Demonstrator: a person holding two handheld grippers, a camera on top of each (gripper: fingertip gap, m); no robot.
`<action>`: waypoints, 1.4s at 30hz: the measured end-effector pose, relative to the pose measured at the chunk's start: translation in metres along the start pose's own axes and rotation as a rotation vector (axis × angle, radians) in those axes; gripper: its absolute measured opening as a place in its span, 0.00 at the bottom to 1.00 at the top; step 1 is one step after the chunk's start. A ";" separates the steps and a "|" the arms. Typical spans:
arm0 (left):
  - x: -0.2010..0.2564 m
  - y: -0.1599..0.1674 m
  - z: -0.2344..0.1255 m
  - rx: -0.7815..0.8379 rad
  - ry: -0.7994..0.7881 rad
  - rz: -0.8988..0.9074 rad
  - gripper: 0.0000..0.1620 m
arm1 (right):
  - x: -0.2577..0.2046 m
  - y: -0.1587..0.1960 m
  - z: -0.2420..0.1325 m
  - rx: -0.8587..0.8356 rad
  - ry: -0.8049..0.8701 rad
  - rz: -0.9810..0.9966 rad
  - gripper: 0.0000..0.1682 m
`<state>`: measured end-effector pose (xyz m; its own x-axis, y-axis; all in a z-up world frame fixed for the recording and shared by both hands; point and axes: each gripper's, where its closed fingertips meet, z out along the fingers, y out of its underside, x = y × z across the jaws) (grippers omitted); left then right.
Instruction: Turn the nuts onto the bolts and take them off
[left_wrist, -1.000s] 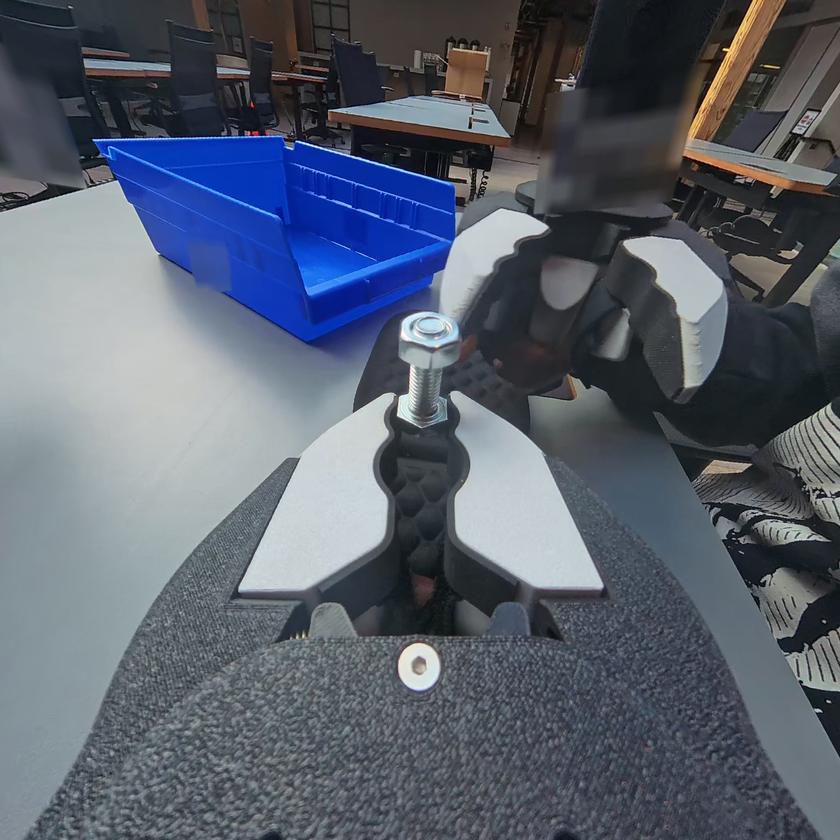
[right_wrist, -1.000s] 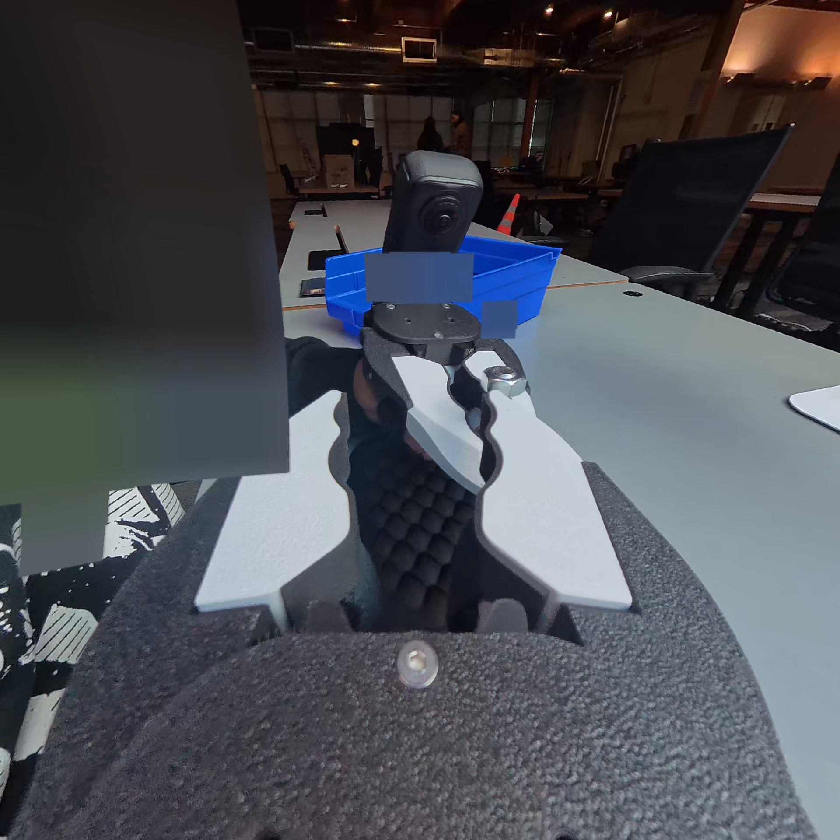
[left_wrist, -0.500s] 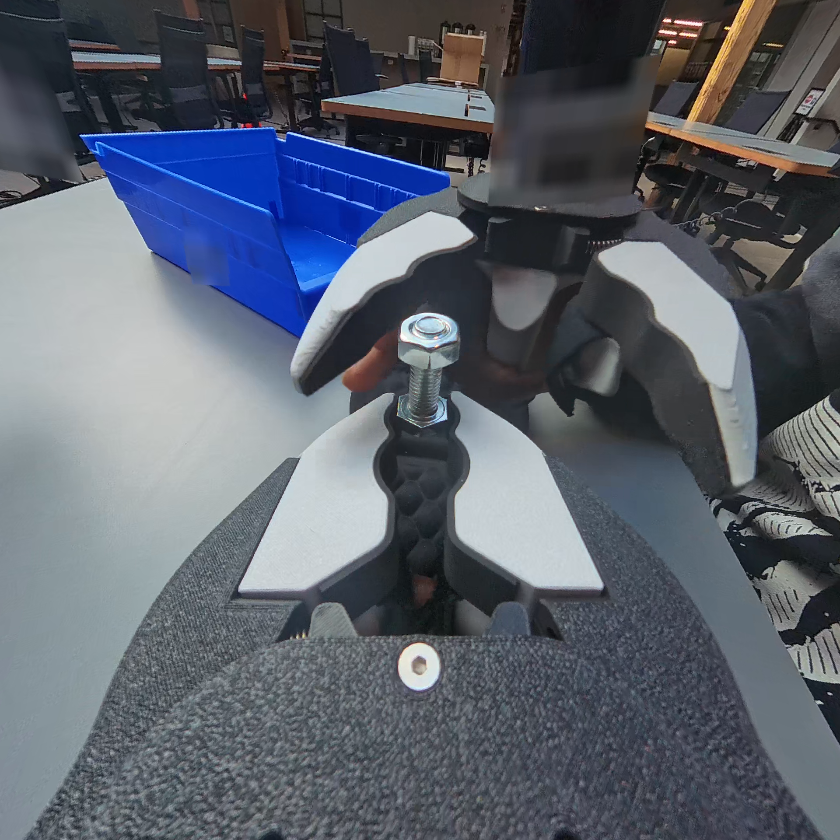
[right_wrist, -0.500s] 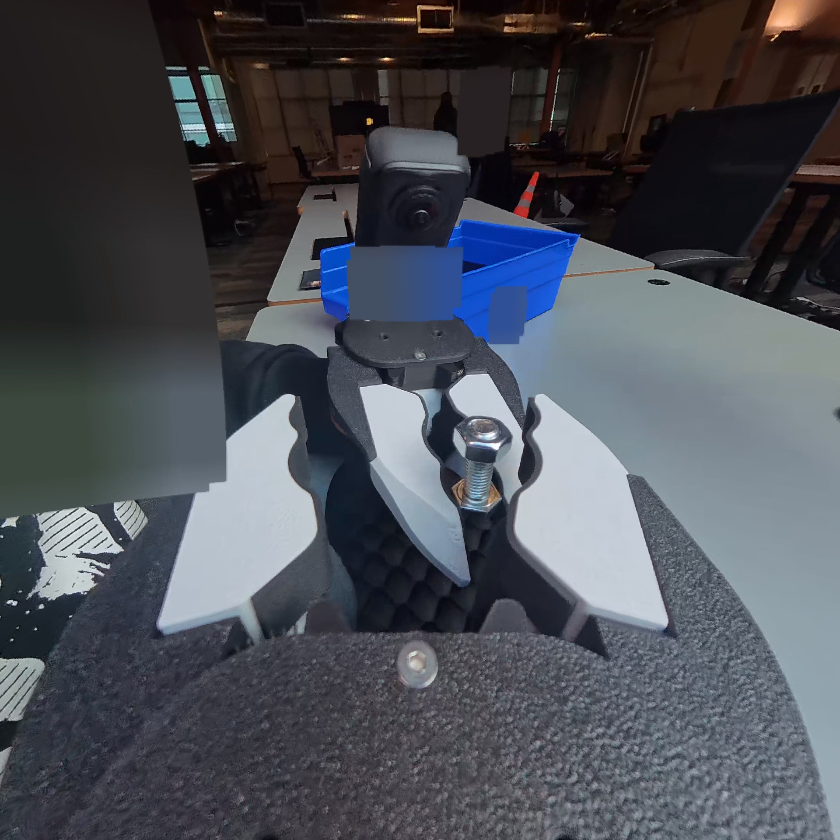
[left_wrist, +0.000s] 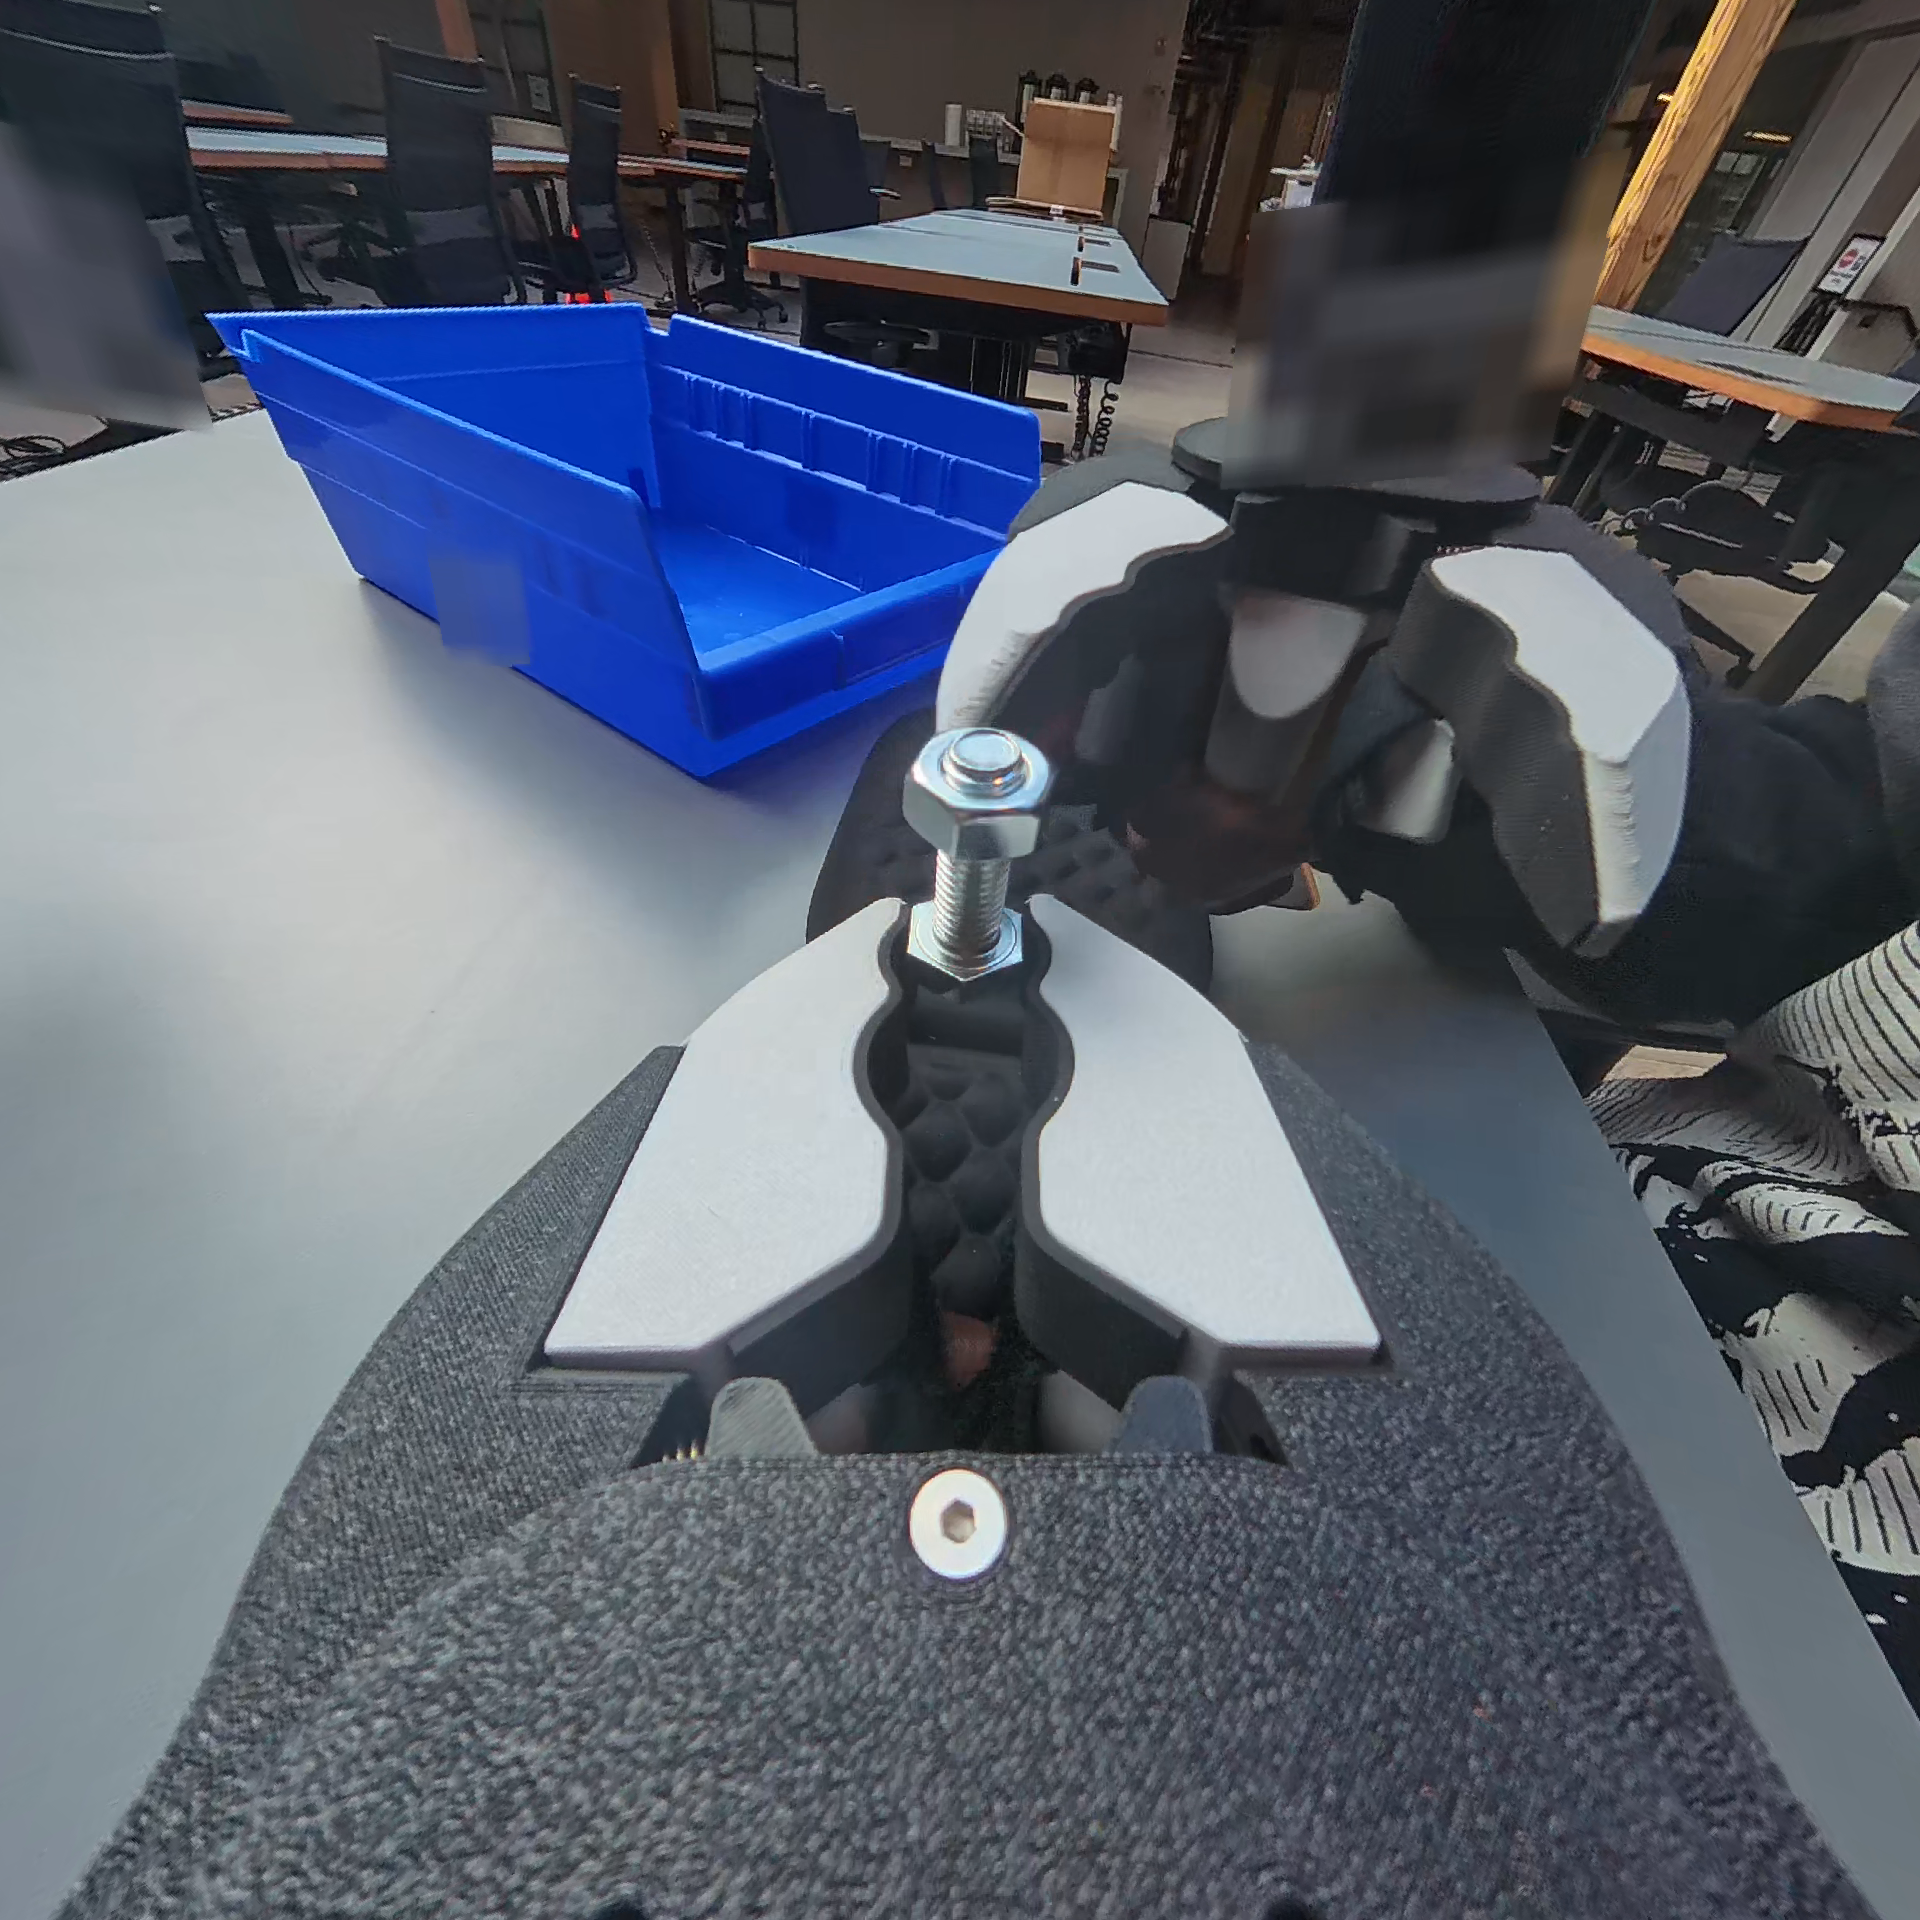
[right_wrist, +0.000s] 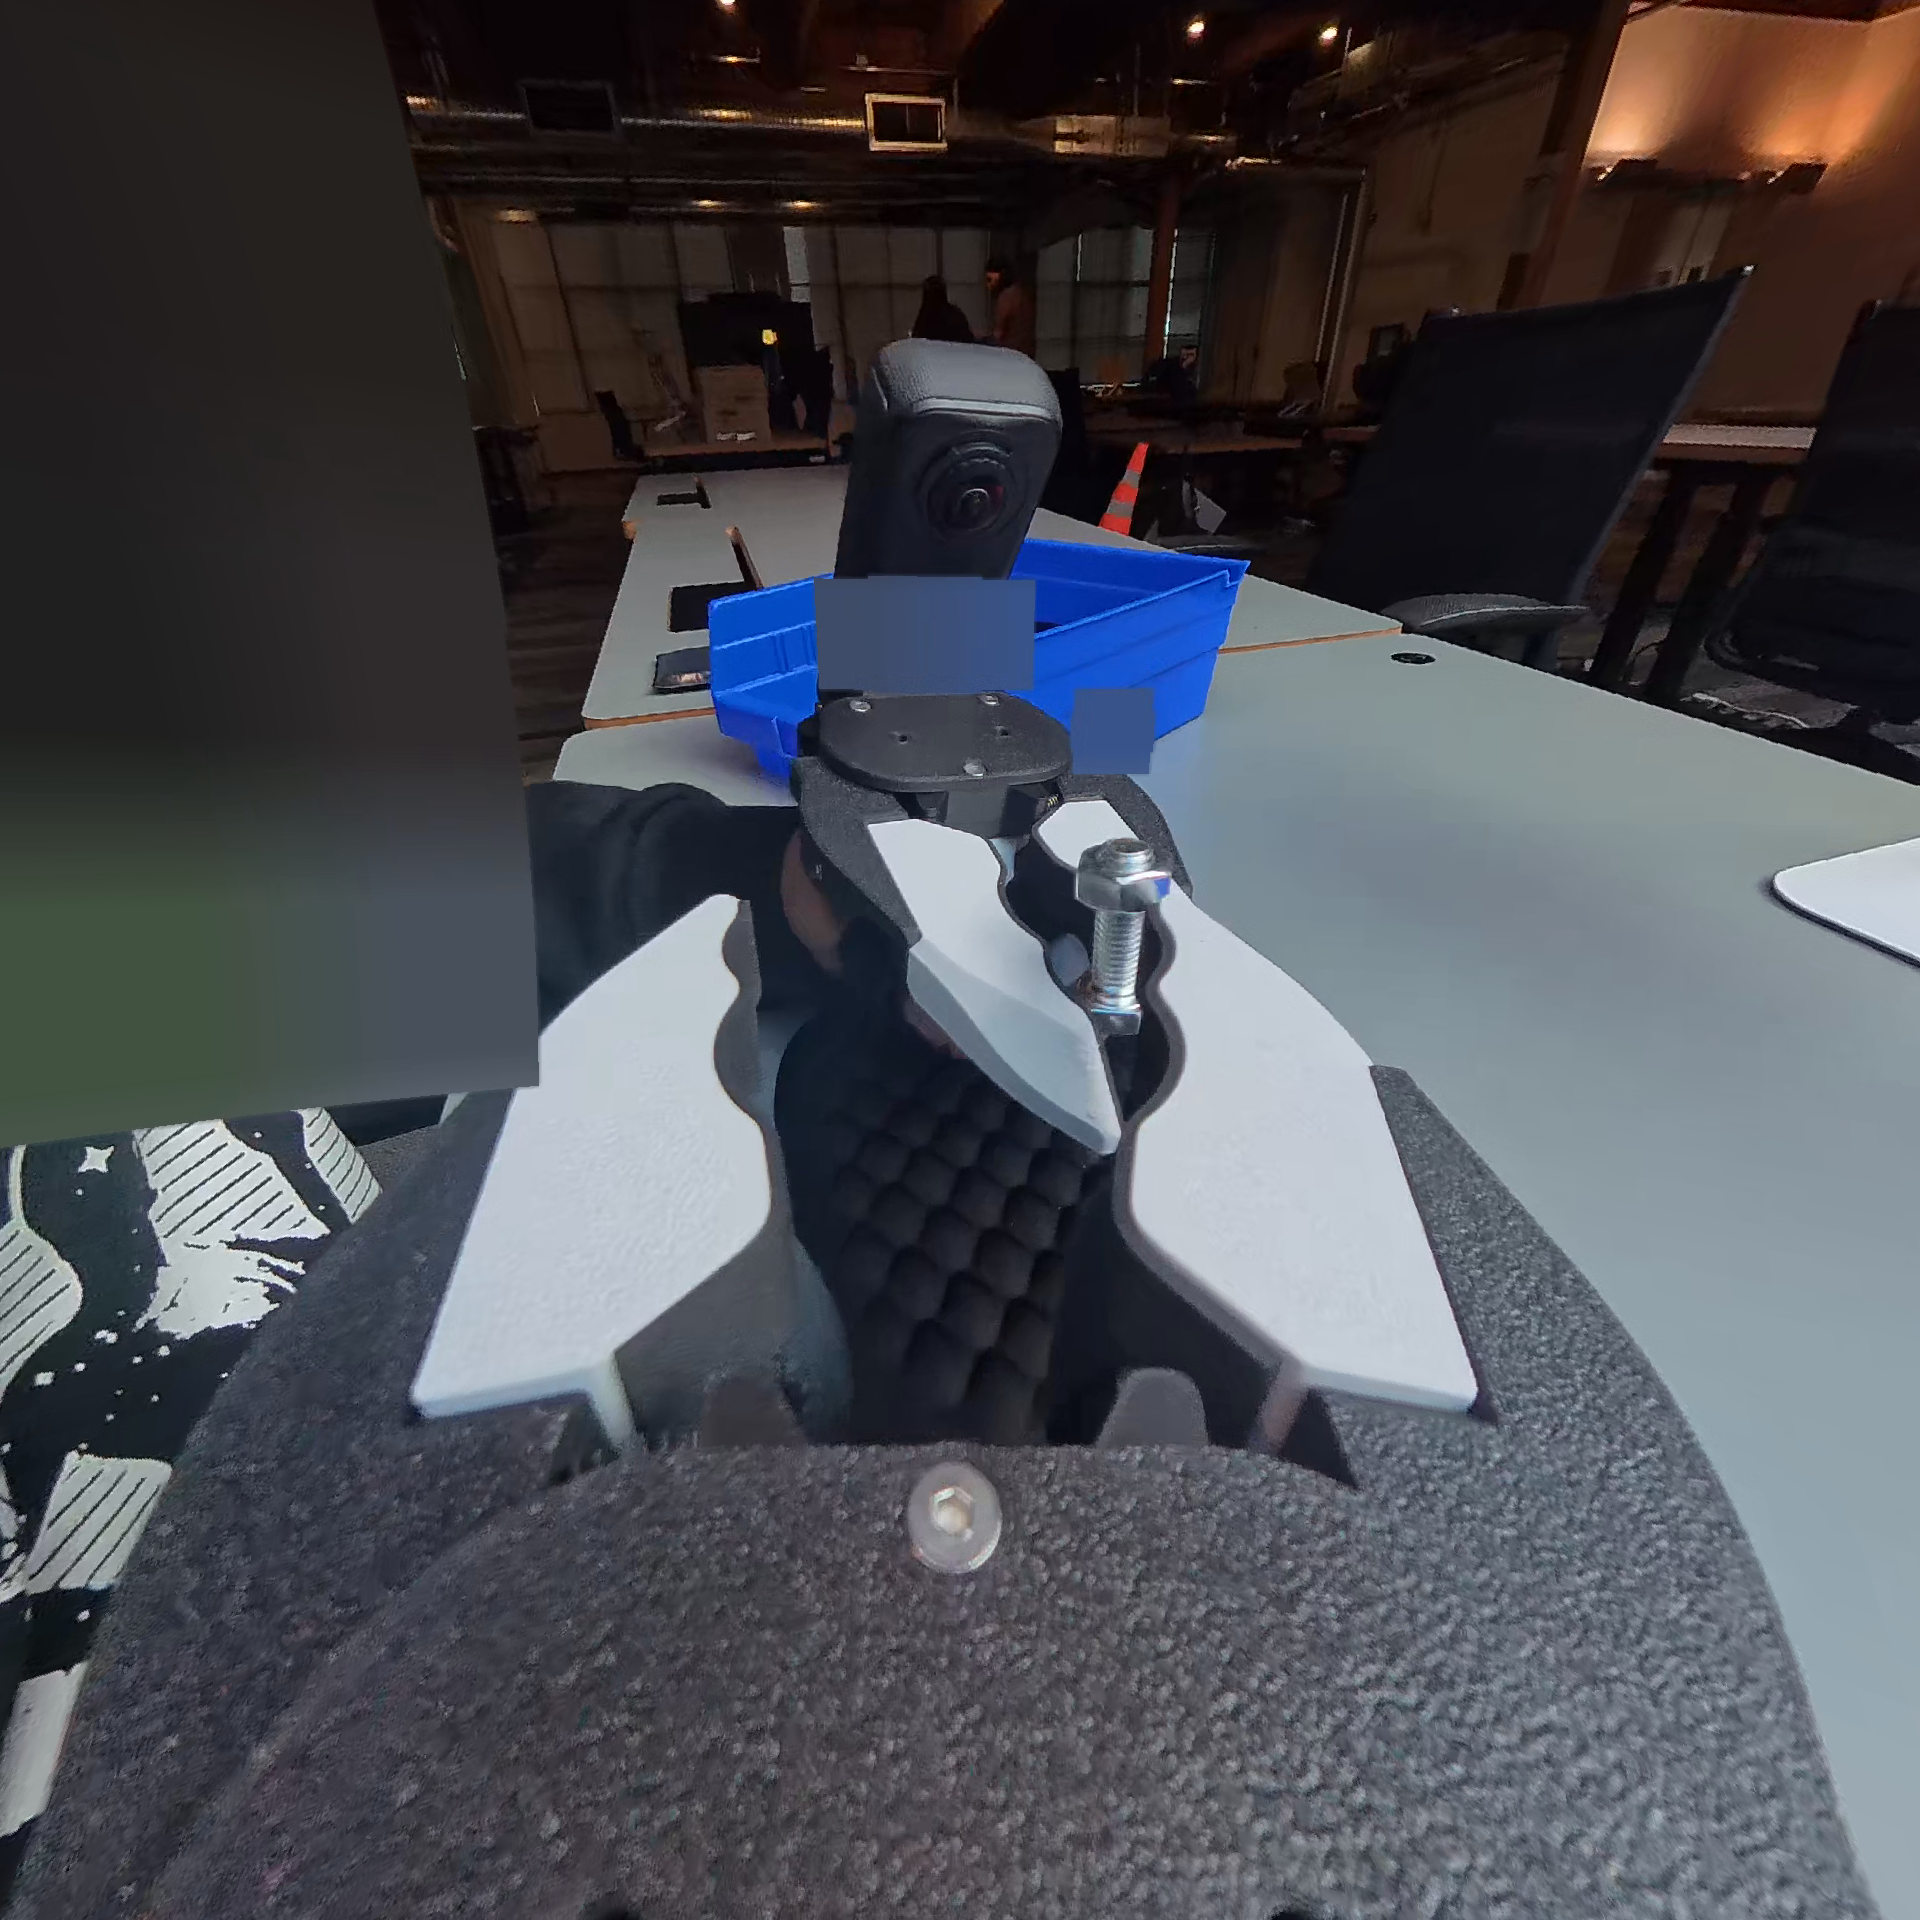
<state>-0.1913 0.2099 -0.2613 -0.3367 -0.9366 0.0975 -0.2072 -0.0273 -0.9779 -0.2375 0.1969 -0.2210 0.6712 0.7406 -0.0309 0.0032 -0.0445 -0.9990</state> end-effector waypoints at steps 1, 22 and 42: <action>0.000 0.000 0.000 0.002 -0.001 0.000 0.11 | -0.002 0.000 -0.003 0.005 -0.006 0.005 0.38; 0.001 0.002 0.002 -0.020 0.000 0.017 0.11 | 0.003 0.007 0.032 -0.068 -0.025 -0.047 0.51; 0.001 0.002 0.002 -0.020 0.006 0.014 0.11 | 0.015 -0.008 -0.002 0.096 0.052 0.071 0.46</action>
<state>-0.1903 0.2080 -0.2637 -0.3456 -0.9346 0.0846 -0.2209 -0.0066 -0.9753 -0.2259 0.2075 -0.2131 0.7048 0.7020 -0.1021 -0.1150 -0.0290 -0.9929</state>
